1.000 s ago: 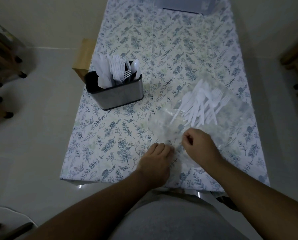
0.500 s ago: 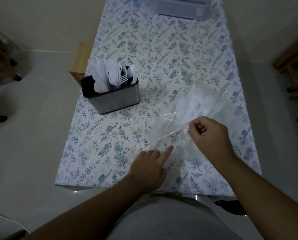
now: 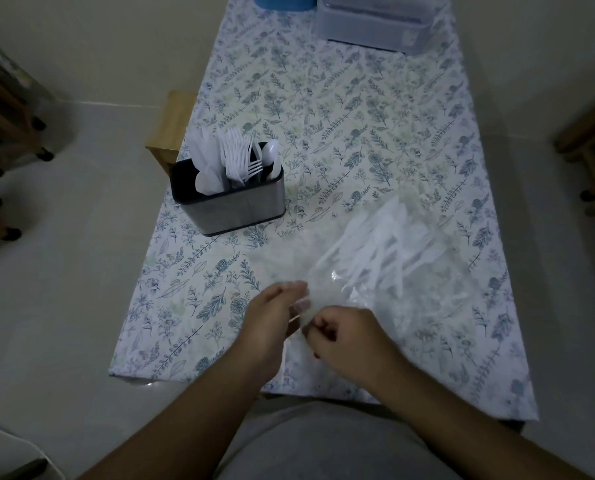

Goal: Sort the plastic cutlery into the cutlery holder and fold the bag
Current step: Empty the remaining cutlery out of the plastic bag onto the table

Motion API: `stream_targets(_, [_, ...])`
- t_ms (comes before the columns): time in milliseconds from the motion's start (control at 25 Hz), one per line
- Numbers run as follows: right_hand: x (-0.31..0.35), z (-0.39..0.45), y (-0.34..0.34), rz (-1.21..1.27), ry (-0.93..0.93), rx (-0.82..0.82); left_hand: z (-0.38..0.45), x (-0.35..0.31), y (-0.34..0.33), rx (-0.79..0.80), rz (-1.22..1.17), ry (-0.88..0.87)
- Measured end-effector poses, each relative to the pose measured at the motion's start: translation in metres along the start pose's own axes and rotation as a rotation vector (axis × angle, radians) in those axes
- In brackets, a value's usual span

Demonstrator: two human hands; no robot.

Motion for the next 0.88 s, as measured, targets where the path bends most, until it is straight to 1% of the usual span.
stream_targets(40, [0.001, 0.003, 0.004, -0.016, 0.013, 0.011, 0.002, 0.000, 0.007, -0.056, -0.061, 0.020])
stream_targets(80, [-0.001, 0.010, 0.015, -0.058, 0.045, -0.033, 0.005, 0.000, 0.014, -0.118, -0.070, 0.019])
stream_targets(120, [-0.006, 0.020, 0.030, -0.130, 0.095, -0.112, 0.007, -0.001, 0.022, -0.185, -0.040, 0.003])
stream_targets(200, [-0.022, 0.045, 0.066, -0.312, 0.181, -0.255, 0.011, -0.004, 0.033, -0.318, 0.069, -0.087])
stream_targets(240, [-0.033, 0.058, 0.082, -0.420, 0.191, -0.274, 0.011, -0.005, 0.037, -0.385, 0.137, -0.169])
stream_targets(280, [-0.045, 0.069, 0.095, -0.527, 0.176, -0.255, 0.011, -0.006, 0.039, -0.460, 0.235, -0.274])
stream_targets(320, [-0.057, 0.077, 0.101, -0.608, 0.154, -0.217, 0.012, -0.005, 0.040, -0.547, 0.389, -0.393])
stream_targets(360, [-0.069, 0.083, 0.102, -0.663, 0.136, -0.180, 0.013, -0.003, 0.040, -0.618, 0.594, -0.513])
stream_targets(400, [-0.079, 0.086, 0.101, -0.688, 0.136, -0.159, 0.015, -0.001, 0.037, -0.639, 0.826, -0.617])
stream_targets(440, [-0.089, 0.087, 0.099, -0.675, 0.157, -0.164, 0.019, 0.002, 0.031, -0.602, 1.047, -0.695])
stream_targets(480, [-0.096, 0.086, 0.098, -0.638, 0.202, -0.199, 0.025, 0.005, 0.024, -0.531, 1.232, -0.738])
stream_targets(520, [-0.101, 0.086, 0.098, -0.585, 0.253, -0.245, 0.033, 0.010, 0.018, -0.463, 1.366, -0.747])
stream_targets(560, [-0.103, 0.087, 0.099, -0.538, 0.296, -0.286, 0.040, 0.014, 0.013, -0.421, 1.451, -0.729])
stream_targets(600, [-0.105, 0.087, 0.100, -0.505, 0.334, -0.318, 0.046, 0.018, 0.010, -0.410, 1.495, -0.702])
stream_targets(680, [-0.104, 0.087, 0.104, -0.491, 0.404, -0.360, 0.056, 0.023, 0.008, -0.414, 1.507, -0.660])
stream_targets(760, [-0.096, 0.085, 0.107, -0.493, 0.470, -0.385, 0.061, 0.026, 0.011, -0.428, 1.475, -0.656])
stream_targets(880, [-0.067, 0.074, 0.113, -0.369, 0.578, -0.403, 0.062, 0.027, 0.015, -0.414, 1.371, -0.681])
Point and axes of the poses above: each hand's wrist, its own z-axis towards the middle knuckle, its own y-axis out of the back of the hand, x = y × z, the point moved 1 cm from there along z, towards the middle knuckle, and after that the axes turned 10 degrees about z, right-handed, at the moved point
